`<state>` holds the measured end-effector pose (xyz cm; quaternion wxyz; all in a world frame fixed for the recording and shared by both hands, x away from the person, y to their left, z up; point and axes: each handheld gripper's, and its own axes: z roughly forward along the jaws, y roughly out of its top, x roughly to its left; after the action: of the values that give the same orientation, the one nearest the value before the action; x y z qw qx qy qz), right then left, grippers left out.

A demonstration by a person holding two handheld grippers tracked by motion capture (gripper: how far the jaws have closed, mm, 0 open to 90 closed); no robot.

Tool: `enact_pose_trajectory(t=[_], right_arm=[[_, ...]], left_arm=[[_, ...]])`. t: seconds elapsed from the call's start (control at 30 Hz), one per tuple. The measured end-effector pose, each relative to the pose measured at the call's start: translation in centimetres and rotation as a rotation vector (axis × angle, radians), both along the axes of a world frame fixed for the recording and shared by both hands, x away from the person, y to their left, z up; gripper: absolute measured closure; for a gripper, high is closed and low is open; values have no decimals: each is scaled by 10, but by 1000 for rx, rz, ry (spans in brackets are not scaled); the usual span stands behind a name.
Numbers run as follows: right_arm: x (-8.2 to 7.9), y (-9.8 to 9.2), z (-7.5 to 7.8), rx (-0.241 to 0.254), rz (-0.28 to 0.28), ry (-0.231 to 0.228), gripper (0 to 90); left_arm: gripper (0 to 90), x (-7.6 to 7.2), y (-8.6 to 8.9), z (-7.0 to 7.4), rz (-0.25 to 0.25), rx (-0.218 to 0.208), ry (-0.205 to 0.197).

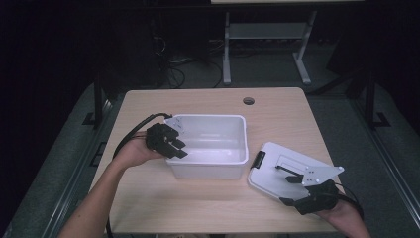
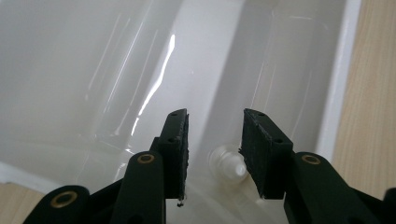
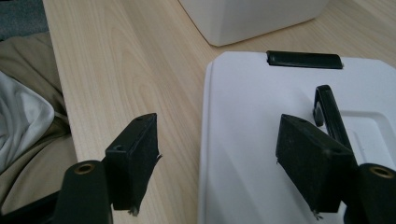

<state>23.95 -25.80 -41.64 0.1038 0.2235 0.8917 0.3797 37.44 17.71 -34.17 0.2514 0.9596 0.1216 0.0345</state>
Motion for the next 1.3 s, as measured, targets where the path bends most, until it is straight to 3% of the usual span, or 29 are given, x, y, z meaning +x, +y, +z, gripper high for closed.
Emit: enact_pose_trajectory(t=[0.6, 1.3], right_arm=[[1, 2, 0, -5, 3, 4, 291], [1, 8, 1, -26, 7, 1, 292]], left_arm=[[596, -16, 10, 28, -9, -29, -40], [575, -53, 36, 52, -12, -58, -102]])
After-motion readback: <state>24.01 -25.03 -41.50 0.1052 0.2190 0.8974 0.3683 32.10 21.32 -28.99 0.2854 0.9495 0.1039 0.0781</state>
